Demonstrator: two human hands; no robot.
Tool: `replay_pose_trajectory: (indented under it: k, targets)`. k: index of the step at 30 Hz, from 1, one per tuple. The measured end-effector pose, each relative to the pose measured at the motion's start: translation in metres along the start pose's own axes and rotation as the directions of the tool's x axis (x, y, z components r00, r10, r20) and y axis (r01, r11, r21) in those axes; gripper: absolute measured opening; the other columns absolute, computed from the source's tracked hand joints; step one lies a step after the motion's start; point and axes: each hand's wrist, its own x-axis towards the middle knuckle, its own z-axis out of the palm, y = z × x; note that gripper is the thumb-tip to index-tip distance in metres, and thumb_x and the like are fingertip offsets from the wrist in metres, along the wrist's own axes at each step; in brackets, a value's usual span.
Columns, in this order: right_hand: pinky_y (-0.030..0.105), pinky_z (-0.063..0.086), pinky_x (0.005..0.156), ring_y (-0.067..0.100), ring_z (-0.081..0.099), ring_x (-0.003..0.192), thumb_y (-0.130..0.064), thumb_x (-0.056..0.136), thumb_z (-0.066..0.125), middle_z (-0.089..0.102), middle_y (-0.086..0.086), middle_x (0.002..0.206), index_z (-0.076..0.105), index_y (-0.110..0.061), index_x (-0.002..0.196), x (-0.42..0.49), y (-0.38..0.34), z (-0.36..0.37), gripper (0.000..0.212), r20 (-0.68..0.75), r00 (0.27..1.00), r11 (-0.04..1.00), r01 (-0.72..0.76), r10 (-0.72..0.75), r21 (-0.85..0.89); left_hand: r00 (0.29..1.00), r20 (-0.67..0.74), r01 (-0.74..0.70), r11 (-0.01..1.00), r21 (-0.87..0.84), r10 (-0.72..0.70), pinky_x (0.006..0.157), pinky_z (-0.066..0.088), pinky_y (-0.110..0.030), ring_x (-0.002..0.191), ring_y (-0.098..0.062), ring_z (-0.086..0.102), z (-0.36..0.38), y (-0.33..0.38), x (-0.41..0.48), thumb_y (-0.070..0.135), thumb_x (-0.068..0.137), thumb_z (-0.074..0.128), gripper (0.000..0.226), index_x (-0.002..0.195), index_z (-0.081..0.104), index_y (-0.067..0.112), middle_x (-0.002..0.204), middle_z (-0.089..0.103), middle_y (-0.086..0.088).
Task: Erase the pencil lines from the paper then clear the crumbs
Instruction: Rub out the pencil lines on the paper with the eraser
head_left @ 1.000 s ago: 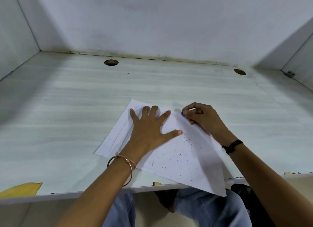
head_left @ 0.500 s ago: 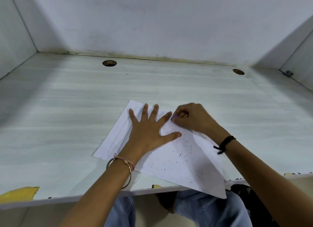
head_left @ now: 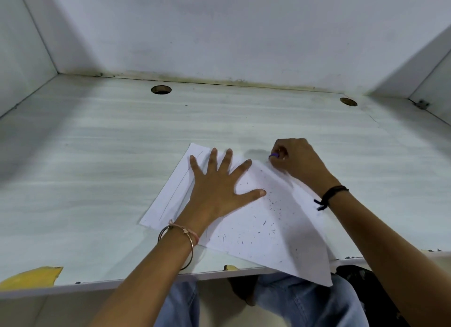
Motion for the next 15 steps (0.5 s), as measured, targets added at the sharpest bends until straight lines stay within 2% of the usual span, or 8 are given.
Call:
replay_pose_trajectory:
  k: [3, 6, 11, 13, 15]
  targets:
    - [0.017, 0.037, 0.056, 0.003, 0.049, 0.056, -0.014, 0.08, 0.067, 0.059, -0.008, 0.064, 0.067, -0.013, 0.078, -0.008, -0.011, 0.001, 0.002, -0.009, 0.996, 0.989, 0.092, -0.091, 0.117, 1.0, -0.008, 0.001, 1.0, 0.006, 0.0, 0.106, -0.019, -0.069, 0.148, -0.027, -0.023, 0.0, 0.0, 0.001, 0.091, 0.075, 0.017, 0.086, 0.15, 0.002, 0.052, 0.164, -0.014, 0.004]
    - [0.011, 0.038, 0.054, 0.0, 0.05, 0.055, -0.015, 0.081, 0.068, 0.058, -0.011, 0.063, 0.067, -0.015, 0.077, -0.023, -0.017, 0.012, 0.004, 0.114, 0.978, 0.97, 0.152, -0.175, 0.19, 1.0, -0.011, -0.004, 1.0, -0.003, 0.004, 0.106, -0.019, -0.069, 0.147, -0.026, -0.024, 0.001, 0.0, 0.001, 0.091, 0.075, 0.018, 0.086, 0.15, 0.001, 0.053, 0.163, -0.015, 0.004]
    - [0.019, 0.036, 0.055, 0.009, 0.051, 0.06, -0.015, 0.081, 0.067, 0.065, 0.001, 0.074, 0.066, -0.013, 0.078, 0.006, 0.001, 0.002, 0.004, 0.02, 0.999, 0.995, 0.032, -0.034, 0.09, 1.0, -0.002, -0.008, 1.0, 0.021, 0.008, 0.107, -0.018, -0.07, 0.148, -0.027, -0.023, 0.001, -0.001, 0.001, 0.092, 0.075, 0.015, 0.087, 0.151, 0.001, 0.052, 0.163, -0.015, 0.003]
    - [0.011, 0.035, 0.053, 0.001, 0.05, 0.056, -0.015, 0.081, 0.067, 0.064, -0.003, 0.071, 0.066, -0.013, 0.078, -0.003, -0.01, 0.006, 0.004, 0.034, 0.993, 0.981, 0.103, -0.11, 0.162, 1.0, -0.001, -0.004, 1.0, 0.019, 0.004, 0.107, -0.018, -0.069, 0.148, -0.026, -0.023, 0.001, 0.0, 0.002, 0.091, 0.075, 0.016, 0.089, 0.151, 0.0, 0.05, 0.163, -0.016, 0.004]
    - [0.01, 0.036, 0.053, -0.002, 0.049, 0.055, -0.016, 0.082, 0.068, 0.061, -0.007, 0.068, 0.066, -0.014, 0.078, -0.019, -0.018, 0.015, 0.005, 0.107, 0.976, 0.964, 0.163, -0.189, 0.211, 1.0, 0.001, 0.004, 1.0, 0.02, -0.004, 0.107, -0.018, -0.069, 0.148, -0.026, -0.023, 0.0, 0.0, 0.001, 0.091, 0.075, 0.017, 0.091, 0.152, 0.0, 0.048, 0.163, -0.016, 0.004]
